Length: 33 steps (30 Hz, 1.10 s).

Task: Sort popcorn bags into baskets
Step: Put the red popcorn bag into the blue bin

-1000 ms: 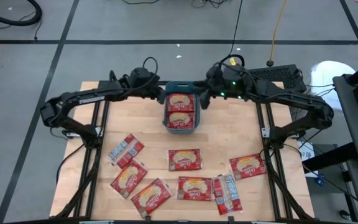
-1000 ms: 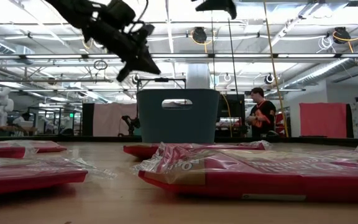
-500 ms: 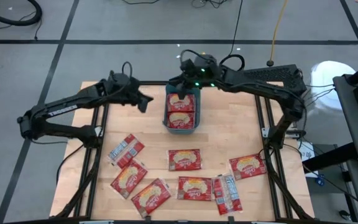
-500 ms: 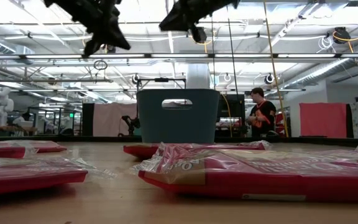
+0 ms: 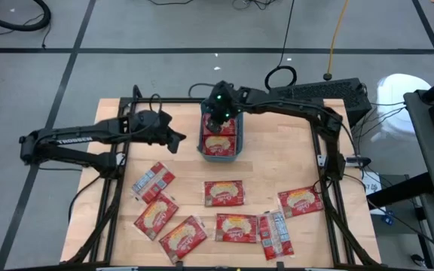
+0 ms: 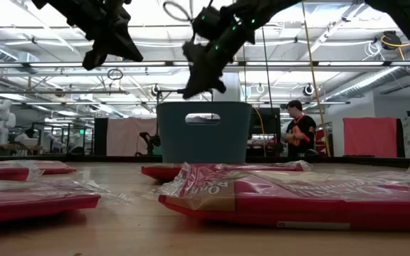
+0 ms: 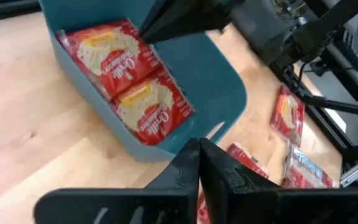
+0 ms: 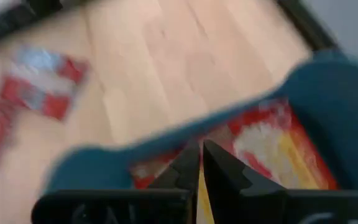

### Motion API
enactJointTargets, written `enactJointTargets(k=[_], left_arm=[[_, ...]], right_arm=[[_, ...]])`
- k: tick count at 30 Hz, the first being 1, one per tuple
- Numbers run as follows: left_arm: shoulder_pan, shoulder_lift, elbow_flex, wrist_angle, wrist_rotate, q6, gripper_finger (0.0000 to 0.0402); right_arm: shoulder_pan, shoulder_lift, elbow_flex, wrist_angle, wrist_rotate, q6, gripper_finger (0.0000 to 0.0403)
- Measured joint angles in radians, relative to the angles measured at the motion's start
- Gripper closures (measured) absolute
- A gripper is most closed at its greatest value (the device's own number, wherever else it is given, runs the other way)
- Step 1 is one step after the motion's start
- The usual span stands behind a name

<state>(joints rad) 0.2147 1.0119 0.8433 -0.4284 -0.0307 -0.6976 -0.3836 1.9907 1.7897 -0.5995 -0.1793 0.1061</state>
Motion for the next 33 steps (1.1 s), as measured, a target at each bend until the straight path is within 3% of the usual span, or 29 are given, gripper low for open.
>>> enactJointTargets(k=[9, 14, 27, 33], left_arm=[[-0.018, 0.004, 0.000, 0.007, -0.059, -0.018, 0.0397], [-0.018, 0.004, 0.000, 0.007, -0.084, -0.019, 0.0380], [-0.017, 0.004, 0.000, 0.005, -0.117, -0.014, 0.0397], [-0.017, 0.004, 0.000, 0.005, -0.117, -0.012, 0.0380]], right_arm=[[-0.009, 0.130, 0.001, 0.007, 0.053, -0.102, 0.0400], [-0.008, 0.179, 0.000, 0.005, 0.125, -0.149, 0.0402], [-0.009, 0.215, -0.016, 0.000, 0.231, -0.208, 0.0403], [-0.009, 0.207, -0.018, -0.013, 0.233, -0.174, 0.0403]])
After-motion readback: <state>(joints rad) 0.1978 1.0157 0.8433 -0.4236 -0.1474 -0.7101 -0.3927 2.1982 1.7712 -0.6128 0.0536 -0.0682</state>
